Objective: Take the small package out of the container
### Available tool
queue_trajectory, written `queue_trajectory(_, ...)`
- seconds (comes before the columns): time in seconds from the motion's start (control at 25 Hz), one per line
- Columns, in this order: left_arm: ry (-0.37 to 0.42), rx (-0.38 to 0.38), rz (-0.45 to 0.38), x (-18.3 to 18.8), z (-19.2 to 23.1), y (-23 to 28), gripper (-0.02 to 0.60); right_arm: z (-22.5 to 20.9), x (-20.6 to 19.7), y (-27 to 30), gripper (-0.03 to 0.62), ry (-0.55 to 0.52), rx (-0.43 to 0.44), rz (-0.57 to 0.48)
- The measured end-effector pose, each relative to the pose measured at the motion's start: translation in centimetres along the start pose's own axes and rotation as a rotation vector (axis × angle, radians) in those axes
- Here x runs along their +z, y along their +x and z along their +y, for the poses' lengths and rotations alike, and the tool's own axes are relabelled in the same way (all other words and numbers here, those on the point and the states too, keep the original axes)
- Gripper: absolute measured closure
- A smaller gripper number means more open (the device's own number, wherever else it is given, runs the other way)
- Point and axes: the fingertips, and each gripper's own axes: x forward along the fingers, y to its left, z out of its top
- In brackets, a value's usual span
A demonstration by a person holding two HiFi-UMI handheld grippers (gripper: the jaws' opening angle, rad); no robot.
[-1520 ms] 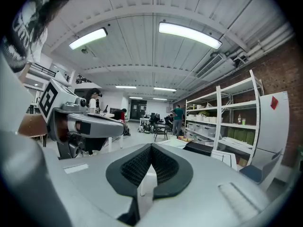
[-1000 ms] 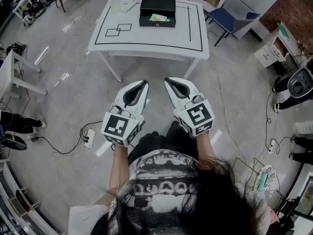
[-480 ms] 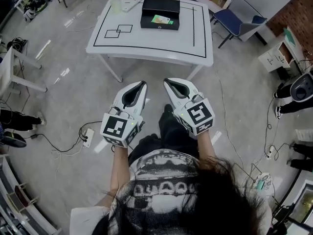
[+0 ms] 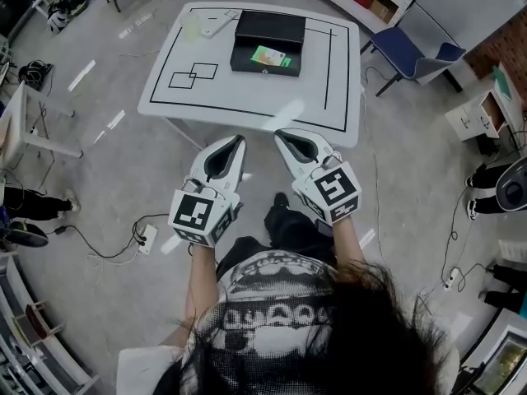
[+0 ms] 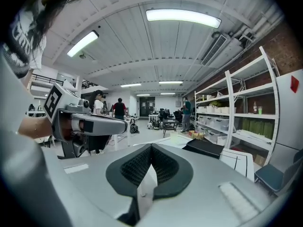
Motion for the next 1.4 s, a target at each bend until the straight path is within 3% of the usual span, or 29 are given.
queue_trajectory(0.68, 0.042, 0.053, 0.049, 1.4, 1.2, 13.1, 0.581, -12.6, -0.5, 4.5, 0.595, 0.020, 0.087, -0.016)
queue_trajectory(1.08, 0.054, 0.060, 0.091, 0.8, 2.0, 15.1, 0.581, -14.7, -1.4, 5.5, 0.595, 0.054, 0.092, -0.007)
queue_trajectory(1.4, 0.048, 0.028, 0.090, 0.8, 5.1, 17.2, 0.581, -16.1, -1.6, 8.6, 0.595, 0.059, 0.067, 0.016)
